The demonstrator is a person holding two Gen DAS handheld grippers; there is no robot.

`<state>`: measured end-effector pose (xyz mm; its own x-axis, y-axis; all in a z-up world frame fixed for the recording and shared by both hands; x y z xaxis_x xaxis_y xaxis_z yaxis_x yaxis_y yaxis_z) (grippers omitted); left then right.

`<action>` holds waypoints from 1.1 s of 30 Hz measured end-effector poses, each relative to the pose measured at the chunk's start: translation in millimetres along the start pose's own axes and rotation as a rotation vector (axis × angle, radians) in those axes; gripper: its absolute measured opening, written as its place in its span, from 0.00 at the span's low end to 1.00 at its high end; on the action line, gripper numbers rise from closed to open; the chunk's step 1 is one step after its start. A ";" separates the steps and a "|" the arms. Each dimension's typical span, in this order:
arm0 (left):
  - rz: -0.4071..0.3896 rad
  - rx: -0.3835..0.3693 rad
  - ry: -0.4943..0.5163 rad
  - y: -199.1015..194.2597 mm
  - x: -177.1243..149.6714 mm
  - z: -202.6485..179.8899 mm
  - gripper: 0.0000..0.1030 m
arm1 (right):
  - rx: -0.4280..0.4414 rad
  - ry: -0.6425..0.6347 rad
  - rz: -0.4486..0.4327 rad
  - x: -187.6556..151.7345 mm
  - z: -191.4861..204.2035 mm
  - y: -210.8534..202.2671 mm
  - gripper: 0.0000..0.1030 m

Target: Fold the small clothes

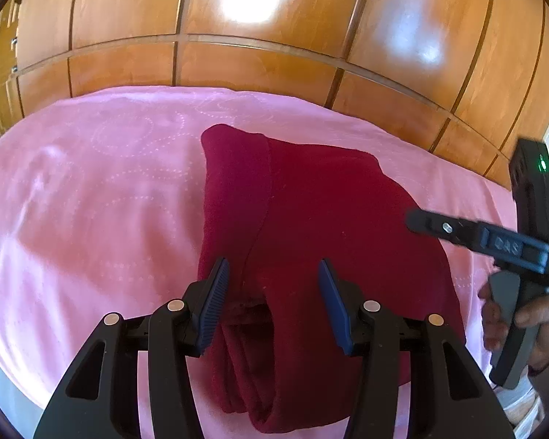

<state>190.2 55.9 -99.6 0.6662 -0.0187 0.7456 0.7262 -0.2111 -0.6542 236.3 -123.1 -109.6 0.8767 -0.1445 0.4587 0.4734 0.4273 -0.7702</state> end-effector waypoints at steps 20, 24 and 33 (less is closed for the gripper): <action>0.072 -0.177 -0.179 21.9 -15.8 22.0 0.57 | 0.260 0.228 0.065 -20.5 -10.3 -2.7 0.89; 0.092 -0.297 -0.235 36.4 -20.5 22.0 0.53 | 0.322 0.218 0.126 -19.1 4.0 14.4 0.78; 0.056 -0.460 -0.278 25.0 -16.8 18.7 0.32 | 0.296 0.119 0.110 -17.2 23.3 -2.5 0.43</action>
<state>200.3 69.3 -130.9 0.7670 0.2041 0.6084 0.5806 -0.6244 -0.5225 218.0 -101.0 -105.2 0.9331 -0.1787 0.3120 0.3458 0.6839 -0.6424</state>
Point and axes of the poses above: each gripper's, at about its wrist camera, not at the fingertips, and y roughly the way its jaws point, z to its left, x to its top, the point moved 10 cm from there along y, roughly the way its jaws point, and after that the axes turned 8 degrees about y, right-handed, at the moved point
